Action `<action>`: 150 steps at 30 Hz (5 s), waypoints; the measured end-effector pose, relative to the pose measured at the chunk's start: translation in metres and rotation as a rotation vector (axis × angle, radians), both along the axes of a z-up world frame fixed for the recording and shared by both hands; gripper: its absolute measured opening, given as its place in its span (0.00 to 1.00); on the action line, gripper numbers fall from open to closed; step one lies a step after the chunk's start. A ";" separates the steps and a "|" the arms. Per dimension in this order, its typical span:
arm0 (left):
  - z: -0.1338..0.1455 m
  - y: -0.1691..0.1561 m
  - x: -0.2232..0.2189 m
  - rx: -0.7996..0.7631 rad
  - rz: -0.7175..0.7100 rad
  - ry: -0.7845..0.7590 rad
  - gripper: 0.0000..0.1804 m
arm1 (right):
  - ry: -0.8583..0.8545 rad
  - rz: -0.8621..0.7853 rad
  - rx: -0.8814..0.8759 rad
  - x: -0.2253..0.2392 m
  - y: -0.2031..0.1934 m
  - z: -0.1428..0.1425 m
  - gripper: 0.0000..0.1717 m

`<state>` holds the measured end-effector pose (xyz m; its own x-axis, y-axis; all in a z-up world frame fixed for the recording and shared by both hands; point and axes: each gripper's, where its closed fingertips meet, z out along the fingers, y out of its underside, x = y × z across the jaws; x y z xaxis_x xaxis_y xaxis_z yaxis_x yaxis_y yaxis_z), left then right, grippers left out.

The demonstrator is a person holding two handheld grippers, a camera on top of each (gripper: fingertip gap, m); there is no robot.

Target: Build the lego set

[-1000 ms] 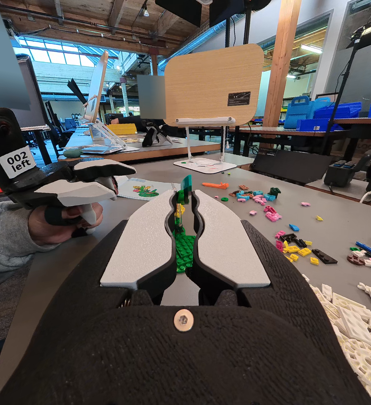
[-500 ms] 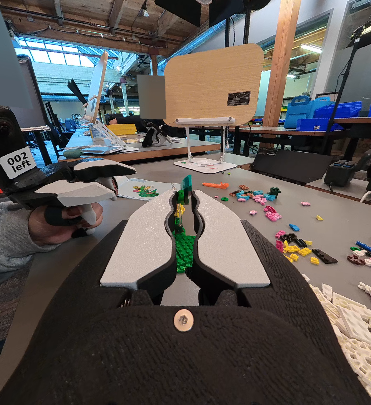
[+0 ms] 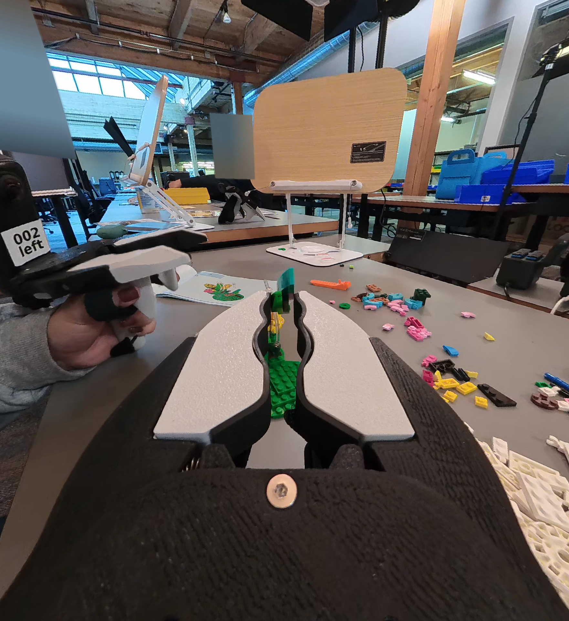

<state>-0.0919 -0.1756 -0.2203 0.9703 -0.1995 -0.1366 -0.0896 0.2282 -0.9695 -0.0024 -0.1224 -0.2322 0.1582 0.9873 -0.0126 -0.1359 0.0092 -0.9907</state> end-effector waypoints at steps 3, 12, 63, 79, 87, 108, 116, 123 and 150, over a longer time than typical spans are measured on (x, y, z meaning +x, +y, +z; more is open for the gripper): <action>0.011 -0.007 -0.011 0.073 0.050 -0.025 0.21 | 0.000 0.000 -0.001 0.000 0.000 0.000 0.06; 0.027 -0.022 -0.048 0.187 0.173 -0.102 0.19 | -0.001 0.002 -0.001 0.000 0.000 0.000 0.06; 0.008 -0.008 -0.051 0.078 0.181 0.174 0.17 | -1.130 0.372 -0.934 0.126 -0.037 -0.104 0.13; 0.006 -0.007 -0.046 0.074 0.161 0.195 0.16 | -0.960 -0.465 -0.527 0.234 0.085 -0.057 0.16; 0.005 -0.006 -0.042 0.069 0.156 0.218 0.16 | -0.916 -0.832 -0.314 0.317 0.152 -0.053 0.13; 0.004 -0.006 -0.035 0.082 0.143 0.273 0.12 | -0.656 -0.775 -0.462 0.311 0.185 -0.074 0.12; 0.003 -0.005 -0.037 0.074 0.149 0.262 0.10 | -0.743 -0.714 -0.448 0.294 0.190 -0.089 0.10; 0.002 -0.004 -0.038 0.067 0.150 0.262 0.09 | -0.796 -0.686 -0.472 0.288 0.193 -0.095 0.00; 0.001 -0.003 -0.036 0.062 0.139 0.268 0.06 | -0.795 -0.424 -0.535 0.262 0.177 -0.099 0.11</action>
<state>-0.1282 -0.1785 -0.2195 0.9154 -0.0506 -0.3993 -0.3749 0.2539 -0.8916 0.2593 0.0550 -0.3316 0.6443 0.7453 -0.1714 0.4683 -0.5617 -0.6821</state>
